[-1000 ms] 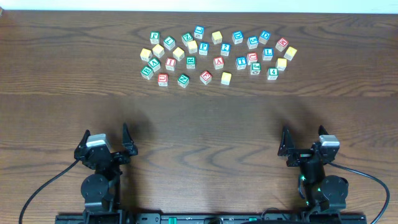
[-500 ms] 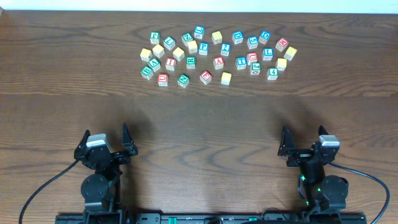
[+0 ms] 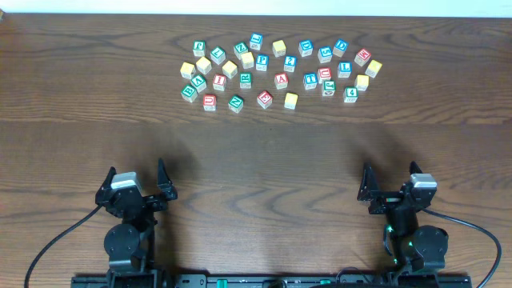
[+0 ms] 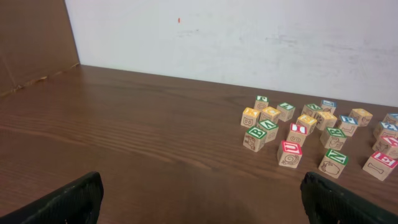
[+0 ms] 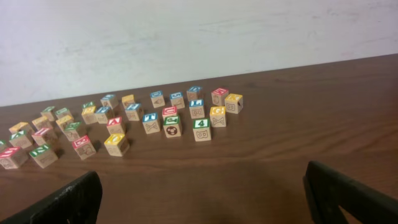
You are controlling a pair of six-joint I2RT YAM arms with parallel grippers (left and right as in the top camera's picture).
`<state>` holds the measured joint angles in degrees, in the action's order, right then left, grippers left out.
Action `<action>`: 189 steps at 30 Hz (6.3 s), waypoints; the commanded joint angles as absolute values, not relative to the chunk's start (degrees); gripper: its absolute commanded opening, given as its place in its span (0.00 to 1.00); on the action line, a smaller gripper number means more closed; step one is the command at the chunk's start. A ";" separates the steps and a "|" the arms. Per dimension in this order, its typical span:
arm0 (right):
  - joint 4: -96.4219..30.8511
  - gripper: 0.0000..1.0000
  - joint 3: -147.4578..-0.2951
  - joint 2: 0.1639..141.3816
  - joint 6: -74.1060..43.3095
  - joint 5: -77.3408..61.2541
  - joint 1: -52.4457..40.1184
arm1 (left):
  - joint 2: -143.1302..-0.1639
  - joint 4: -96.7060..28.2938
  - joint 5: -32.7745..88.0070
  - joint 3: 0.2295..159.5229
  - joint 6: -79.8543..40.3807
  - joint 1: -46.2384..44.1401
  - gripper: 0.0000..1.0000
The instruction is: Spell out AI2
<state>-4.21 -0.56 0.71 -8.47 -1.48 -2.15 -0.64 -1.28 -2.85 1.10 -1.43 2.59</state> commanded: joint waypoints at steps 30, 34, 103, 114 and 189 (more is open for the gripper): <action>-4.27 0.99 -0.32 0.56 -8.05 -0.99 -1.80 | -0.71 -3.88 -2.98 0.23 -0.64 2.87 1.00; -4.27 0.99 -0.32 0.56 -8.05 -0.99 -1.80 | -0.71 -3.88 -2.98 0.23 -0.64 2.87 1.00; -4.27 0.99 -0.32 0.56 -8.05 -0.99 -1.80 | -0.71 -3.88 -2.98 0.23 -0.64 2.87 1.00; -4.27 0.99 -0.32 0.56 -8.05 -0.99 -1.80 | -0.71 -3.88 -2.98 0.23 -0.64 2.87 1.00; -0.82 0.99 -2.52 0.60 -0.12 -3.44 -1.80 | -3.86 -3.68 -2.98 5.78 -1.76 2.87 1.00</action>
